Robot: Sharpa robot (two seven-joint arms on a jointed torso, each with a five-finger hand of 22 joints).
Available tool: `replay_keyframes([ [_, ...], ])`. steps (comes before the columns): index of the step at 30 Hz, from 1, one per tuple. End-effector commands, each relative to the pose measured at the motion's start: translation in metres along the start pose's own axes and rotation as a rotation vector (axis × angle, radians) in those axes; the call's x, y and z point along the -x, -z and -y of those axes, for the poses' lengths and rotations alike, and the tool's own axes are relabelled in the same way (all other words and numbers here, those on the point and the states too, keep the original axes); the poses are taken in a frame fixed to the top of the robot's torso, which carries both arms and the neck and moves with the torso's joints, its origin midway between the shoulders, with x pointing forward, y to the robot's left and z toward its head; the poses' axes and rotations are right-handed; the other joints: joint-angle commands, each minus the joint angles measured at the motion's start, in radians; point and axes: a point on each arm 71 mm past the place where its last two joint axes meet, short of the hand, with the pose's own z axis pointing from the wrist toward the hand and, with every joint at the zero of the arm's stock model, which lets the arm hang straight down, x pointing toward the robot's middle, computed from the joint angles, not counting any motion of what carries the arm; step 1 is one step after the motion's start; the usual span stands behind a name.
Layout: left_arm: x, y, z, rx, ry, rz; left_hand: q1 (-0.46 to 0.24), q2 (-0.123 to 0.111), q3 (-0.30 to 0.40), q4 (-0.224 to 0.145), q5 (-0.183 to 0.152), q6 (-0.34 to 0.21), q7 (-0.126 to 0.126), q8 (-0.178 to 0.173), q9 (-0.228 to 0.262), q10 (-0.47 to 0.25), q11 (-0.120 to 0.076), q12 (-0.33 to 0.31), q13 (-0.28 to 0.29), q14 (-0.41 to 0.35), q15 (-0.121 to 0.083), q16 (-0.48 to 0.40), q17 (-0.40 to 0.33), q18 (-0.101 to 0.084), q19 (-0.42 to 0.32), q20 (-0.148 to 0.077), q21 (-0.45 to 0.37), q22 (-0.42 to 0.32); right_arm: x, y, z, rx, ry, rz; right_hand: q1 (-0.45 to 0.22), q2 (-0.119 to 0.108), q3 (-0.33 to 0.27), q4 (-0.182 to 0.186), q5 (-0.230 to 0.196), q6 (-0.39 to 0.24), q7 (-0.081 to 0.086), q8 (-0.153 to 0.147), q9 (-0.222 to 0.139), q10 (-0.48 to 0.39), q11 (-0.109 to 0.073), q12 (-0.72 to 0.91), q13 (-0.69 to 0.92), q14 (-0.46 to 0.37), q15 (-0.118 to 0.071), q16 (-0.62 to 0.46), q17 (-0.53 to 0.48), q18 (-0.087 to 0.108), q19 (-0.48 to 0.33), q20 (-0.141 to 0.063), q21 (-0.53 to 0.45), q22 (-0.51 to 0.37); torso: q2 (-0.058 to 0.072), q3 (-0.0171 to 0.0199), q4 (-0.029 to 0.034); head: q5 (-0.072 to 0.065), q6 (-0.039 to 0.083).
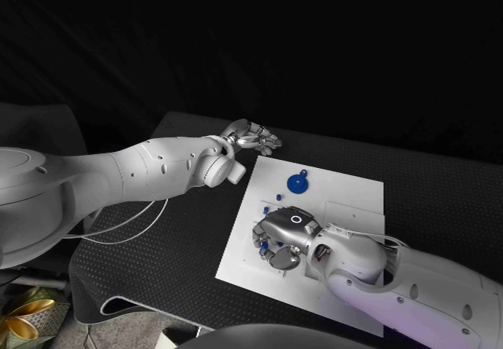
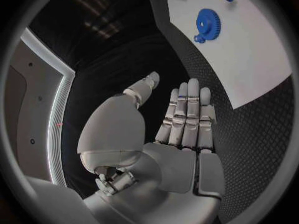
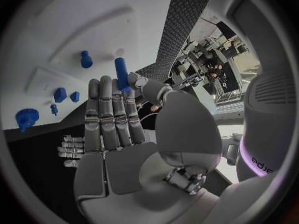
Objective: Assemble the parts on the task board
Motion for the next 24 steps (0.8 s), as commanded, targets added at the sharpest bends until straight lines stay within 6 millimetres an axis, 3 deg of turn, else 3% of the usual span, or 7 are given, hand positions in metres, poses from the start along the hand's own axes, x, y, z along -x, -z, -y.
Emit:
replay_keyframes([
  [1, -0.002, -0.001, 0.002, -0.008, 0.010, -0.010, 0.001, 0.005, -0.001, 0.004, 0.000, -0.007, 0.002, -0.005, -0.001, 0.004, 0.000, 0.002, -0.001, 0.006, 0.003, -0.007, 0.002, 0.015, 0.006, 0.002, -0.004, 0.001, -0.003, 0.000, -0.002, 0.014, 0.008, -0.003, -0.002, 0.009, -0.001, -0.003, 0.002, 0.004, 0.000, 0.005, 0.001, 0.058, -0.048, 0.002, 0.049, 0.005, 0.000, 0.004, 0.002, 0.013, 0.005, 0.002, 0.003, 0.021, 0.000, -0.0004, -0.0017, 0.007, -0.002],
  [24, -0.001, 0.000, 0.001, -0.005, 0.010, -0.012, 0.000, 0.005, -0.001, 0.005, 0.000, -0.008, 0.003, -0.005, -0.001, 0.004, 0.001, 0.002, -0.002, 0.007, 0.004, -0.009, 0.004, 0.014, 0.006, 0.002, -0.006, 0.002, -0.013, 0.001, 0.005, -0.002, 0.009, -0.036, -0.003, 0.011, -0.002, -0.006, 0.002, 0.004, 0.000, 0.004, 0.004, 0.058, -0.048, 0.001, 0.051, 0.006, 0.000, 0.003, 0.003, 0.013, 0.005, 0.002, 0.004, 0.020, -0.001, -0.0007, -0.0022, 0.009, -0.002],
])
